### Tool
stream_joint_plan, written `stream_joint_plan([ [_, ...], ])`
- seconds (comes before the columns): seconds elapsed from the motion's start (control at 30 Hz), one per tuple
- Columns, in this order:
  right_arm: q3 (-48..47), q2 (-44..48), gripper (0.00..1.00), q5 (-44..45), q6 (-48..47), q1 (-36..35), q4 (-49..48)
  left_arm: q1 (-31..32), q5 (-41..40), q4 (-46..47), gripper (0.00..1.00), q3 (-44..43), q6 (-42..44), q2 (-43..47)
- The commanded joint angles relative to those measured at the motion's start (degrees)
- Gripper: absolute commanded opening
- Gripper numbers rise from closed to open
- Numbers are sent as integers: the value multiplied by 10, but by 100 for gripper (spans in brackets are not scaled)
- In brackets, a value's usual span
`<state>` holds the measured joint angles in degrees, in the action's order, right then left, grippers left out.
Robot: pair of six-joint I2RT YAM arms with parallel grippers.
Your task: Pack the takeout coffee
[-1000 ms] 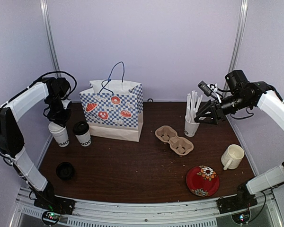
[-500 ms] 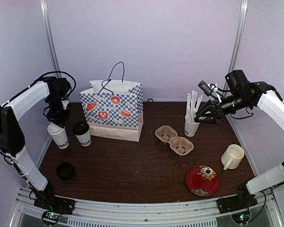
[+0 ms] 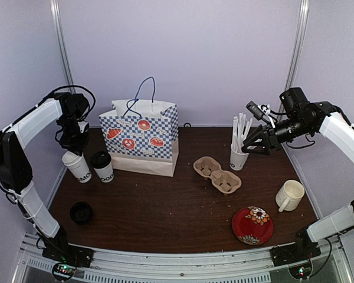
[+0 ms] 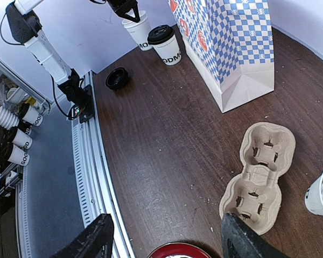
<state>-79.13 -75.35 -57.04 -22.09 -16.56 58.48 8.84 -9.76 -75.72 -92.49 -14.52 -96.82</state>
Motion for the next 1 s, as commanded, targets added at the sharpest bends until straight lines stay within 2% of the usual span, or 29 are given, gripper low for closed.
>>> stream_joint_plan([
  [0.0,-8,-5,72,-9,4,4,-3,-10,15,-30,0,-23,-6,-18],
  [0.03,-8,-5,72,-8,3,4,-3,10,-27,-16,0,-17,-4,-13],
  [0.1,-7,-6,72,-10,2,4,-3,4,1,-12,0,-7,-1,-15],
  [0.17,-6,-6,72,-10,3,4,-3,9,-41,-16,0,-3,-3,-21],
  [0.2,-6,-6,72,-11,3,4,-3,1,-17,3,0,12,3,-16],
  [0.27,-4,-4,72,-11,2,4,-3,-28,194,33,0,38,15,-7],
  [0.3,-3,-3,72,-10,2,5,-3,-16,143,33,0,43,2,0],
  [0.33,-2,-3,72,-10,2,5,-2,18,-53,5,0,26,-10,-3],
  [0.37,-1,-3,72,-9,2,4,-3,25,-149,-25,0,8,-18,-15],
  [0.43,-3,-5,72,-10,3,5,-5,-28,40,18,0,26,-7,9],
  [0.5,-5,-6,72,-11,3,4,-3,23,-125,-16,0,0,-16,5],
  [0.53,-5,-7,72,-11,3,4,-3,1,-23,-24,0,0,-8,2],
  [0.57,-4,-6,72,-11,2,4,-4,-8,5,-9,0,12,-14,7],
  [0.6,-3,-6,72,-12,3,4,-5,18,-67,-4,0,15,-19,9],
  [0.63,-3,-7,72,-11,3,4,-5,24,-63,-7,0,17,-12,8],
  [0.67,-2,-7,72,-11,3,4,-6,7,-3,-4,0,25,-11,9],
  [0.73,-3,-6,72,-12,3,4,-4,13,-49,-14,0,27,-19,8],
  [0.87,1,-2,72,-12,2,4,-4,8,-86,-20,0,41,-9,20],
  [0.9,1,-3,72,-14,2,4,-5,5,-79,-27,0,37,-6,15],
  [0.97,1,-5,72,-17,2,4,-6,-5,11,6,0,51,1,28],
])
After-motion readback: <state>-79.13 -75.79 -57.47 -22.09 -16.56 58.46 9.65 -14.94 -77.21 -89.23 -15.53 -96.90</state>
